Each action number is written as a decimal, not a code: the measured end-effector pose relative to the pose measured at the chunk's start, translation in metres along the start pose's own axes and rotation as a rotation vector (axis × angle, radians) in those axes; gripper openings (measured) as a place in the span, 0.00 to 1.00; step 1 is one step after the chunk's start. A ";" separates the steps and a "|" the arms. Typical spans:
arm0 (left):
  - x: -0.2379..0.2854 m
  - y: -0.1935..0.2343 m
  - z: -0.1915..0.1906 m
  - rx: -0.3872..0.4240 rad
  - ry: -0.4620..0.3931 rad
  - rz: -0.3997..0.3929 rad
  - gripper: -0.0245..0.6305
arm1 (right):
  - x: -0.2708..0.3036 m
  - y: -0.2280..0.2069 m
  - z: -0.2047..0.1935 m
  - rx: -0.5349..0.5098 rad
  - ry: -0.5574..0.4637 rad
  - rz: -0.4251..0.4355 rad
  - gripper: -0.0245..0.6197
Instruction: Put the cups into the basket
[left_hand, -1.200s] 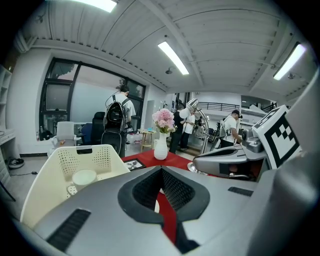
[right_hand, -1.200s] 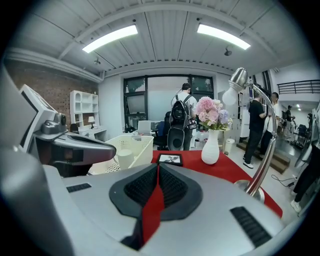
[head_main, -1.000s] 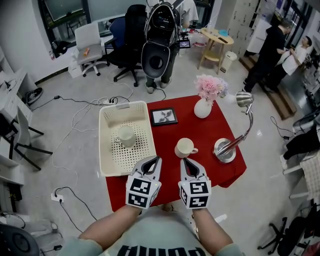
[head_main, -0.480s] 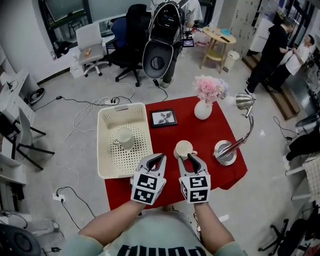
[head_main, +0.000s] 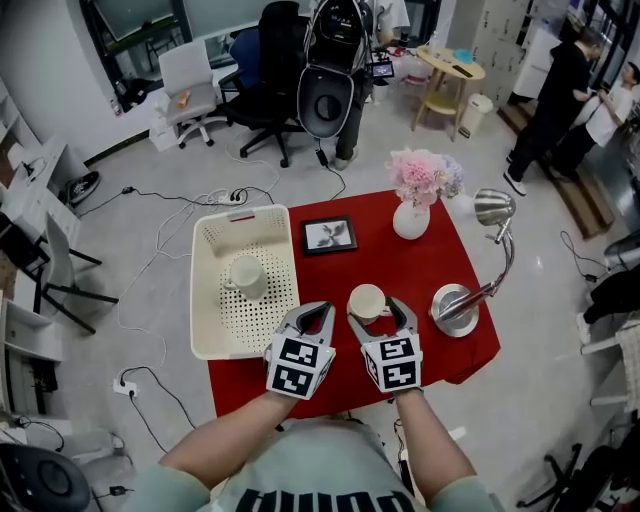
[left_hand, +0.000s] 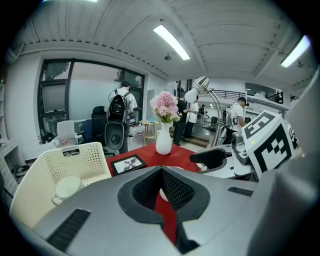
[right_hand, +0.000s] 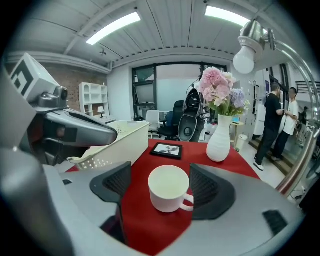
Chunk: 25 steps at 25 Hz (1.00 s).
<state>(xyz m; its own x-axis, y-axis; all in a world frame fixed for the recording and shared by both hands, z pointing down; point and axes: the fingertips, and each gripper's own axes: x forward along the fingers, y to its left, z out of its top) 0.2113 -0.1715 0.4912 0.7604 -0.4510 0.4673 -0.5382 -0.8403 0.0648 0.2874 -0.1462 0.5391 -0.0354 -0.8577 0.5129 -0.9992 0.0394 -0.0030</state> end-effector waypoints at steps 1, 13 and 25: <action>0.003 0.000 -0.001 -0.007 0.004 0.003 0.04 | 0.004 -0.002 -0.003 -0.004 0.011 0.011 0.58; 0.012 0.006 -0.001 0.001 0.051 0.063 0.04 | 0.047 -0.016 -0.034 -0.117 0.168 0.090 0.65; 0.012 0.005 -0.002 0.009 0.073 0.063 0.04 | 0.059 -0.014 -0.055 -0.161 0.262 0.072 0.65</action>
<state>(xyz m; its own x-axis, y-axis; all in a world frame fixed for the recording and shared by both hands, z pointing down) 0.2168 -0.1801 0.4991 0.6967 -0.4800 0.5331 -0.5803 -0.8140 0.0255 0.3005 -0.1693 0.6172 -0.0795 -0.6890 0.7204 -0.9779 0.1943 0.0779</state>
